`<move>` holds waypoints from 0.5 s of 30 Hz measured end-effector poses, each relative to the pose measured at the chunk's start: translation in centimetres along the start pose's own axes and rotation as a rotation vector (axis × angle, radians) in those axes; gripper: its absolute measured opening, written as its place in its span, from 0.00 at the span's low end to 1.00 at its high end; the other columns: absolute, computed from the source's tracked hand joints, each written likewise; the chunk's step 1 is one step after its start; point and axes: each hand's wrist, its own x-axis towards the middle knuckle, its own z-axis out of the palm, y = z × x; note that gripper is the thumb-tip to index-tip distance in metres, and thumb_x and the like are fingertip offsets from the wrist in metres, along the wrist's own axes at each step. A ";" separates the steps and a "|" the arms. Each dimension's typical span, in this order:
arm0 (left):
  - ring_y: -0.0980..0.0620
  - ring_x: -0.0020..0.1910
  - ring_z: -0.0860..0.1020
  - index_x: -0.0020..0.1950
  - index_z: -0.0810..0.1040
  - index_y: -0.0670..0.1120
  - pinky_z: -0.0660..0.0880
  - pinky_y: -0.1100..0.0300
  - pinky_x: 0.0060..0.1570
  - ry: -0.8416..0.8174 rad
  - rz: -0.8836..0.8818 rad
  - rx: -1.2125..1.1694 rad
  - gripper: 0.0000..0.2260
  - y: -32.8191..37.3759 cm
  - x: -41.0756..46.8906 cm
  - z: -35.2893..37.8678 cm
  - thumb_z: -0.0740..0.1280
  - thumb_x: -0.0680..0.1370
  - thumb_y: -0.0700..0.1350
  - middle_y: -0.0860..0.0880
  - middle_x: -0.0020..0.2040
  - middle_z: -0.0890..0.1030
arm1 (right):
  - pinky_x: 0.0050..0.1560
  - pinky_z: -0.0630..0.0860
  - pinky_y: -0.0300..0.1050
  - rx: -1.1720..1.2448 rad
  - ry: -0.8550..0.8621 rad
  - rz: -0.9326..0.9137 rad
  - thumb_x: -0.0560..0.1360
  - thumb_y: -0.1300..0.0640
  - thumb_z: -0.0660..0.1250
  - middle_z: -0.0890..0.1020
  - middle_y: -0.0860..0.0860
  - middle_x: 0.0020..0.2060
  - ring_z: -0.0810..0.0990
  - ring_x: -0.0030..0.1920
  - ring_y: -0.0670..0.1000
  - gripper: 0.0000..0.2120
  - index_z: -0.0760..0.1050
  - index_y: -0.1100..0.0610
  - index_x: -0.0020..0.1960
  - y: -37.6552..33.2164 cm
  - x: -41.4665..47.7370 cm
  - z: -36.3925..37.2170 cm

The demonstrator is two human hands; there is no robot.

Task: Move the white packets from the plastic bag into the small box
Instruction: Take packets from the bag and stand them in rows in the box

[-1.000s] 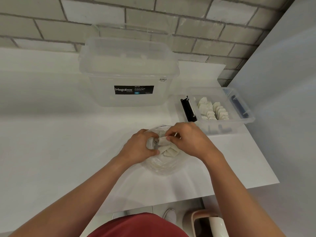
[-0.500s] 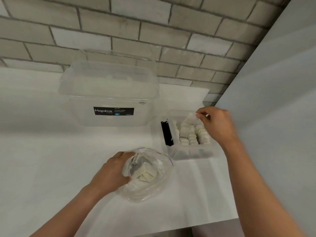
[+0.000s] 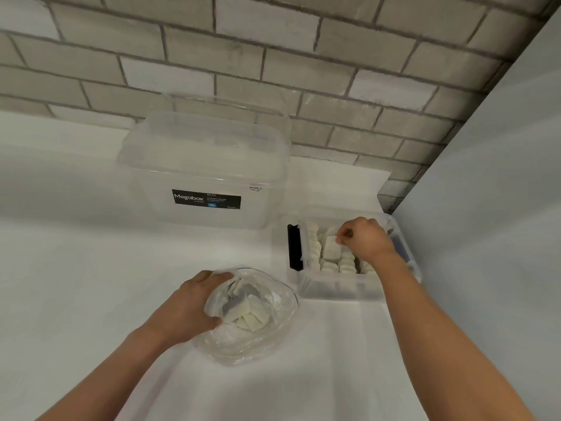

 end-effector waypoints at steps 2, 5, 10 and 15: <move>0.60 0.60 0.74 0.75 0.64 0.63 0.69 0.71 0.49 -0.001 0.000 0.004 0.39 0.0 0.0 0.0 0.75 0.67 0.48 0.62 0.68 0.69 | 0.50 0.82 0.53 -0.012 0.027 -0.001 0.74 0.49 0.73 0.83 0.53 0.48 0.82 0.46 0.56 0.07 0.77 0.41 0.39 0.2 0.4 0.3; 0.61 0.59 0.73 0.75 0.64 0.63 0.68 0.72 0.46 -0.009 0.005 0.019 0.39 0.1 0.0 -0.1 0.75 0.68 0.47 0.62 0.67 0.68 | 0.50 0.82 0.53 -0.019 0.019 0.001 0.73 0.46 0.73 0.83 0.52 0.48 0.82 0.48 0.55 0.04 0.81 0.45 0.44 0.3 0.3 0.5; 0.59 0.60 0.73 0.74 0.65 0.63 0.68 0.70 0.50 -0.017 0.009 0.018 0.38 0.0 -0.1 -0.1 0.75 0.68 0.48 0.62 0.67 0.68 | 0.51 0.82 0.50 0.153 0.177 -0.014 0.73 0.46 0.75 0.86 0.46 0.45 0.83 0.48 0.50 0.07 0.85 0.47 0.48 0.0 -2.2 -1.4; 0.57 0.56 0.75 0.64 0.71 0.64 0.72 0.67 0.51 -0.018 0.032 -0.010 0.28 -0.2 -0.5 -0.2 0.75 0.68 0.47 0.62 0.63 0.69 | 0.44 0.75 0.35 0.492 0.370 -0.075 0.73 0.50 0.76 0.85 0.40 0.42 0.80 0.38 0.40 0.05 0.85 0.49 0.47 -4.3 -9.2 -3.4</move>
